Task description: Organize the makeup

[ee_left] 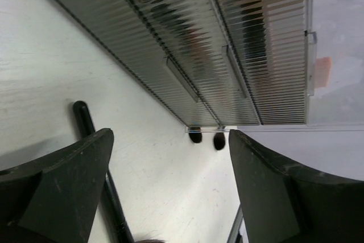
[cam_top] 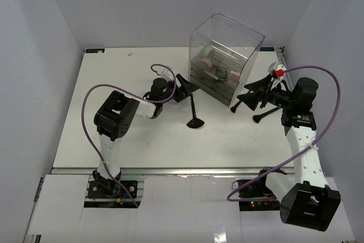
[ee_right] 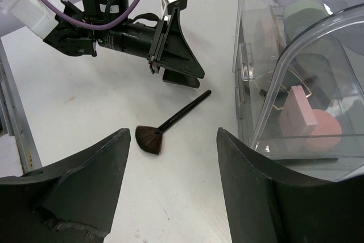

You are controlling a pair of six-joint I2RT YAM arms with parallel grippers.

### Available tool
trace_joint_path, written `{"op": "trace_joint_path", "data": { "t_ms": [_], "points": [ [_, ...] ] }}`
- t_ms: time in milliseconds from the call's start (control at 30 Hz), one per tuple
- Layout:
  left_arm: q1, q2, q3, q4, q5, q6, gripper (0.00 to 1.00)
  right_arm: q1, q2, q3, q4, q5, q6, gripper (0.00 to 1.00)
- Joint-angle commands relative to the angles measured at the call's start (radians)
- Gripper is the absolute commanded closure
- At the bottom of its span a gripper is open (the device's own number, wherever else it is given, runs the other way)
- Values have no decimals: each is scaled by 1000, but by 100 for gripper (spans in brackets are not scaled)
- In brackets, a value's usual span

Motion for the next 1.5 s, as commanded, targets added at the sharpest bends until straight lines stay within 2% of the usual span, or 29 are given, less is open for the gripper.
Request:
{"op": "trace_joint_path", "data": {
  "t_ms": [0,233,333,467,967,1267,1467],
  "points": [
    [5,27,69,76,82,-50,11,-9,7,-12,22,-15,-19,31],
    [6,101,146,106,123,-116,33,-14,11,-12,23,-14,-20,31],
    [6,143,185,109,138,-158,45,-14,15,-9,21,-15,-19,31],
    [6,183,225,109,147,-186,54,-14,14,-11,23,-15,-20,31],
    [-4,284,375,44,157,-205,55,-20,11,-9,23,-13,-15,31],
    [-4,274,357,11,149,-188,61,-22,11,-9,24,-13,-11,30],
    [-4,260,346,-8,139,-176,56,-23,11,-9,23,-13,-11,30]
  ]
}}
